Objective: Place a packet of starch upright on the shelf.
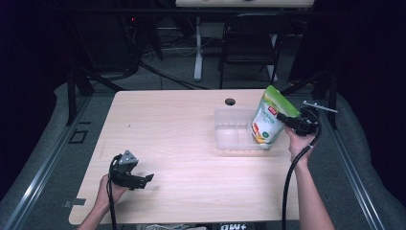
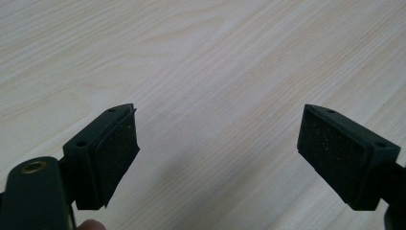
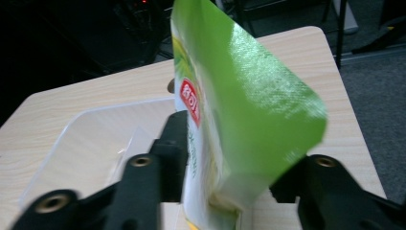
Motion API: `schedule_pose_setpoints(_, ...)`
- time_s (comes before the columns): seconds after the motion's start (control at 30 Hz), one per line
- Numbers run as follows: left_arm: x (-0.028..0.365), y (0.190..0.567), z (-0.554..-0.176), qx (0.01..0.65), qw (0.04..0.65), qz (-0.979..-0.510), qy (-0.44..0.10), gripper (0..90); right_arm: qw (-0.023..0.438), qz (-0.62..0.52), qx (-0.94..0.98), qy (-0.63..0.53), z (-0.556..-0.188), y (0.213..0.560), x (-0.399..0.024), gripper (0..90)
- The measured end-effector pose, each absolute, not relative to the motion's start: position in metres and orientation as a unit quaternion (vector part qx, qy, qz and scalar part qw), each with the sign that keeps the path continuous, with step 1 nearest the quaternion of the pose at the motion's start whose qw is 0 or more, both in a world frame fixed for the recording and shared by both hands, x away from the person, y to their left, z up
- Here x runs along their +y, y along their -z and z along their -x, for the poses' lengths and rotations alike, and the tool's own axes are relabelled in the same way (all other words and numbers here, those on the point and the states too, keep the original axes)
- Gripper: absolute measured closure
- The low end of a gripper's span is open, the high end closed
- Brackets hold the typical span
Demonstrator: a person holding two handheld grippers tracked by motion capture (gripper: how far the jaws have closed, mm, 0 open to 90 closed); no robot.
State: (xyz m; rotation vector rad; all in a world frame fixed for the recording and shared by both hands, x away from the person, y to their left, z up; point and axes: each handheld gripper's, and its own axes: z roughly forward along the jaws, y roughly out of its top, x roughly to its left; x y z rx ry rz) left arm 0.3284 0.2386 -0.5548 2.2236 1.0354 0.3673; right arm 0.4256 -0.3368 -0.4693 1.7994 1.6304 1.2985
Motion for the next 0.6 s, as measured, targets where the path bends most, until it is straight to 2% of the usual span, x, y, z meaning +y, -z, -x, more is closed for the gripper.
schedule_pose_setpoints(0.13,0.239,0.554,-0.328,0.393,0.325,-0.848,-0.141,13.4,0.171,-0.621,0.616,-0.453,-0.418,0.464,-0.338,33.5)
schedule_pose_setpoints(0.27,0.238,0.554,-0.328,0.393,0.325,-0.849,-0.140,13.4,0.159,-0.605,0.638,-0.450,-0.410,0.459,-0.337,25.3)
schedule_pose_setpoints(0.33,0.237,0.554,-0.327,0.394,0.325,-0.848,-0.139,13.4,0.162,-0.599,0.648,-0.442,-0.404,0.455,-0.336,17.0)
schedule_pose_setpoints(0.6,0.237,0.553,-0.327,0.390,0.324,-0.850,-0.140,13.4,0.166,-0.562,0.684,-0.435,-0.370,0.437,-0.334,9.6)
